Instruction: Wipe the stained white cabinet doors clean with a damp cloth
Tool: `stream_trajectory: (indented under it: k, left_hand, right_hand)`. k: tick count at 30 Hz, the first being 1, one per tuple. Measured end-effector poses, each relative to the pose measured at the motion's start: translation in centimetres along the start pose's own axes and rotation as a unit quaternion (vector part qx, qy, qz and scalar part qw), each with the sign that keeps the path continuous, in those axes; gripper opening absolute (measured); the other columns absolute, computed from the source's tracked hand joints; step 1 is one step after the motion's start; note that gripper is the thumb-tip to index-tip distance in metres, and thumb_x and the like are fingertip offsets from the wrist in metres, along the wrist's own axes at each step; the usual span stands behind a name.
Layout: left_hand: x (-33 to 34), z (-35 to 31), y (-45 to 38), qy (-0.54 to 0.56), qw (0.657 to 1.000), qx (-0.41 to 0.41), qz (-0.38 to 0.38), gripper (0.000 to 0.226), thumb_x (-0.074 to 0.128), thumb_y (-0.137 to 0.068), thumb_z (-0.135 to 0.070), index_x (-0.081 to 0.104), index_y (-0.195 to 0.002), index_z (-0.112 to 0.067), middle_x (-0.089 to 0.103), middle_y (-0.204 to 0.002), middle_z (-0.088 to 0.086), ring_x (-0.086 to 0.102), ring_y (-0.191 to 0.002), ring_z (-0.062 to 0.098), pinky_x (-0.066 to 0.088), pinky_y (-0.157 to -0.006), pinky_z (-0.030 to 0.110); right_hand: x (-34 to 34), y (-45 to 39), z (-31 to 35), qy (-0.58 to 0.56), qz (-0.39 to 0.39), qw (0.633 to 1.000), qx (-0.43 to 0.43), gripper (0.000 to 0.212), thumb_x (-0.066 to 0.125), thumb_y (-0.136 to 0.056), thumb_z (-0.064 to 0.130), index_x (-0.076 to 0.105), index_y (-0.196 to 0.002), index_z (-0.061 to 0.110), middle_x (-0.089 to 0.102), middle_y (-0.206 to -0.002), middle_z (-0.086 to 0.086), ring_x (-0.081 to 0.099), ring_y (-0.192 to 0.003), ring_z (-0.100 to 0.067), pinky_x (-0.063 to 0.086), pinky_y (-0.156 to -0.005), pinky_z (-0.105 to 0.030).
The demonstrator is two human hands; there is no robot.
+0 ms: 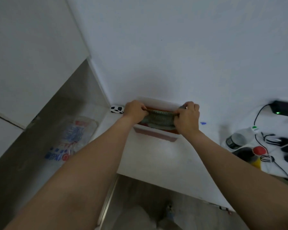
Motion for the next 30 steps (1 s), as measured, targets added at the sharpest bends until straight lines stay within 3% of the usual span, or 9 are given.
stream_trajectory:
  k: [2, 5, 10, 14, 16, 18, 20, 24, 30]
  left_hand:
    - [-0.4, -0.5, -1.2, -0.014, 0.999, 0.0, -0.036, 0.028, 0.065, -0.089, -0.03, 0.067, -0.066, -0.016, 0.063, -0.07, 0.001, 0.051, -0.079, 0.023, 0.039, -0.072, 0.03]
    - [-1.0, -2.5, -2.5, 0.078, 0.995, 0.046, -0.032, 0.026, 0.064, -0.092, -0.031, 0.067, -0.074, -0.013, 0.061, -0.069, 0.0, 0.055, -0.066, 0.014, 0.044, -0.064, 0.03]
    - [0.2, -4.1, -3.5, 0.273, 0.943, 0.026, 0.19, 0.032, 0.056, -0.09, -0.04, 0.077, -0.082, -0.017, 0.075, -0.087, 0.002, 0.07, -0.086, 0.016, 0.057, -0.081, 0.033]
    - [2.2, -1.5, -6.6, 0.329, 0.942, -0.029, 0.062, 0.025, 0.055, -0.086, -0.021, 0.068, -0.107, -0.017, 0.067, -0.111, 0.003, 0.063, -0.102, 0.022, 0.053, -0.085, 0.039]
    - [4.0, -0.6, -7.1, 0.4, 0.896, -0.106, 0.159, 0.038, 0.059, -0.09, -0.018, 0.058, -0.128, -0.019, 0.061, -0.122, 0.001, 0.058, -0.107, 0.017, 0.046, -0.082, 0.031]
    - [5.8, 0.0, -7.0, 0.466, 0.826, -0.177, 0.263, 0.023, 0.058, -0.094, -0.021, 0.064, -0.116, -0.018, 0.068, -0.111, 0.001, 0.062, -0.102, 0.016, 0.045, -0.082, 0.032]
    - [7.5, 0.6, -7.7, 0.496, 0.807, -0.201, 0.249, 0.011, 0.061, -0.095, -0.016, 0.061, -0.106, -0.015, 0.068, -0.111, 0.008, 0.064, -0.101, 0.022, 0.053, -0.083, 0.039]
    - [10.1, 0.7, -9.3, 0.399, 0.893, -0.182, 0.101, 0.025, 0.073, -0.086, -0.005, 0.056, -0.102, -0.013, 0.061, -0.108, 0.013, 0.062, -0.084, 0.02, 0.054, -0.055, 0.026]
    - [12.7, 1.2, -9.7, -0.004, 0.998, -0.065, 0.011, 0.028, 0.066, -0.09, -0.023, 0.068, -0.116, -0.015, 0.067, -0.119, 0.009, 0.057, -0.112, 0.033, 0.048, -0.093, 0.039]
  right_hand:
    - [0.2, -0.9, 0.0, 0.009, -0.019, 1.0, 0.014, 0.017, 0.064, -0.082, 0.01, 0.072, -0.067, 0.008, 0.059, -0.114, -0.014, 0.048, -0.115, -0.033, 0.04, -0.093, -0.044]
    - [0.1, -2.9, 2.0, -0.138, 0.055, 0.98, 0.129, 0.029, 0.05, -0.098, 0.017, 0.065, -0.076, 0.006, 0.063, -0.084, -0.01, 0.063, -0.088, -0.029, 0.05, -0.075, -0.036]
    - [0.2, -4.7, 5.5, -0.487, 0.121, 0.806, 0.315, 0.038, 0.053, -0.099, 0.042, 0.071, -0.096, 0.009, 0.074, -0.088, -0.007, 0.072, -0.083, -0.021, 0.057, -0.068, -0.027]
    - [1.5, -5.4, 5.1, -0.543, 0.094, 0.773, 0.313, 0.014, 0.056, -0.096, 0.002, 0.067, -0.104, -0.003, 0.072, -0.098, -0.02, 0.071, -0.088, -0.034, 0.062, -0.072, -0.035]
    - [2.1, -5.9, 4.2, -0.603, 0.102, 0.719, 0.331, 0.017, 0.054, -0.094, -0.004, 0.067, -0.106, -0.005, 0.071, -0.103, -0.025, 0.07, -0.093, -0.038, 0.06, -0.081, -0.045]
    - [2.7, -6.1, 2.9, -0.623, 0.089, 0.691, 0.355, 0.016, 0.056, -0.091, -0.005, 0.068, -0.102, -0.006, 0.071, -0.102, -0.027, 0.07, -0.093, -0.039, 0.059, -0.083, -0.049]
    - [3.9, -6.0, 1.7, -0.577, 0.065, 0.719, 0.382, 0.01, 0.061, -0.088, -0.005, 0.07, -0.091, -0.001, 0.072, -0.093, -0.023, 0.071, -0.088, -0.037, 0.06, -0.08, -0.047]
    - [6.7, -5.7, -0.9, -0.224, 0.086, 0.918, 0.317, 0.002, 0.063, -0.086, 0.009, 0.063, -0.085, 0.009, 0.065, -0.083, -0.004, 0.06, -0.079, -0.023, 0.045, -0.066, -0.029]
    - [11.2, -5.1, -2.2, -0.026, 0.122, 0.97, 0.206, 0.019, 0.057, -0.092, 0.016, 0.056, -0.106, 0.003, 0.064, -0.104, -0.017, 0.061, -0.093, -0.031, 0.05, -0.081, -0.038]
Point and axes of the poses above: each hand's wrist, its own y-axis away from the middle knuckle, its own x-axis out of the palm, z = x × y, the point moved 1 cm from there along -y, towards the middle knuckle
